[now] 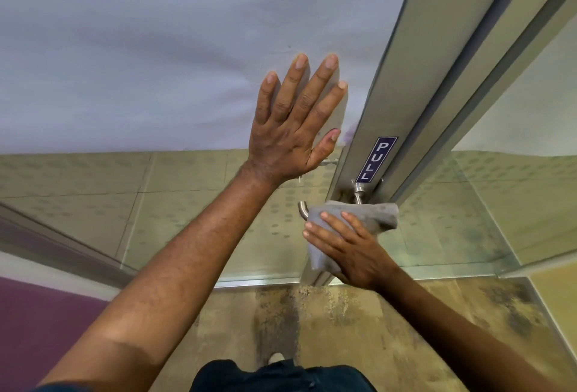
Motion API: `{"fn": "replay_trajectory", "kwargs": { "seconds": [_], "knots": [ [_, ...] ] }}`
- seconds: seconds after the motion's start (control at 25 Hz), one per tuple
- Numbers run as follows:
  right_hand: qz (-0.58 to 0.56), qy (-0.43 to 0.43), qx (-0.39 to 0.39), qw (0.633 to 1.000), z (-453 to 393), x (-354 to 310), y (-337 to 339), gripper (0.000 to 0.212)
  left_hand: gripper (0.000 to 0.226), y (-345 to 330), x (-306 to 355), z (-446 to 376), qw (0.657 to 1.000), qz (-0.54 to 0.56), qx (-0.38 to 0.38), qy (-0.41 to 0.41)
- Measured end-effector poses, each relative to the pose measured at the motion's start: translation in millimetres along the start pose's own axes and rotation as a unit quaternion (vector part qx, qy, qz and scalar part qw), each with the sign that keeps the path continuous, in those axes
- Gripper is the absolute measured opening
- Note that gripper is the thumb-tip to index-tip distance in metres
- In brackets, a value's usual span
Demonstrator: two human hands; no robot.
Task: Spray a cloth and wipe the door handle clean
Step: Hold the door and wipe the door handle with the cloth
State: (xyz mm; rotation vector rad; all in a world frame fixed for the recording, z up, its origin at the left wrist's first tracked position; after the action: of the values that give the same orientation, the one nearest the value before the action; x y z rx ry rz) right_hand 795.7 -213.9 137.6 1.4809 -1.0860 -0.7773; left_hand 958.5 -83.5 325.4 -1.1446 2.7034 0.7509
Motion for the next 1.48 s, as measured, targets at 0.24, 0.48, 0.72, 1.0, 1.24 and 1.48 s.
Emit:
{"fn": "replay_trajectory", "kwargs": {
  "seconds": [0.24, 0.48, 0.72, 1.0, 1.24, 1.48],
  "knots": [
    [-0.081, -0.247, 0.127, 0.957, -33, -47, 22, 0.064, 0.059, -2, 0, 1, 1.000, -0.004, 0.004, 0.003],
    [-0.165, -0.408, 0.073, 0.895, -89, -40, 38, 0.044, 0.059, -2, 1, 2, 1.000, -0.001, 0.002, 0.001],
    [-0.155, -0.412, 0.035, 0.897, -99, -33, 48, 0.056, 0.059, -4, 0, 3, 1.000, -0.007, 0.012, 0.002],
    [-0.162, -0.286, 0.091, 0.940, -27, -47, 22, 0.079, 0.060, -4, 1, 1, 1.000, -0.006, 0.014, -0.005],
    [-0.083, -0.361, 0.027, 0.929, -66, -42, 42, 0.057, 0.060, -4, -1, 4, 1.000, -0.003, 0.011, -0.006],
    [-0.122, -0.414, -0.012, 0.902, -88, -31, 47, 0.060, 0.060, -4, 0, 3, 1.000, -0.002, 0.013, -0.008]
  ]
}}
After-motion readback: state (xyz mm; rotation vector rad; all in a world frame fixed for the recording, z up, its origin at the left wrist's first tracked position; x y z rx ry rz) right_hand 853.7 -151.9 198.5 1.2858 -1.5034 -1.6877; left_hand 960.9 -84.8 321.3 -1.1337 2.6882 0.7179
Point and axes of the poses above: each hand's wrist, its own z-axis away from the middle knuckle, its own y-axis out of the back of the hand, x = y × z, the point moved 3 cm from there along -z, towards the middle knuckle, and after that the axes turned 5 degrees about -y, right-handed, at the moved point
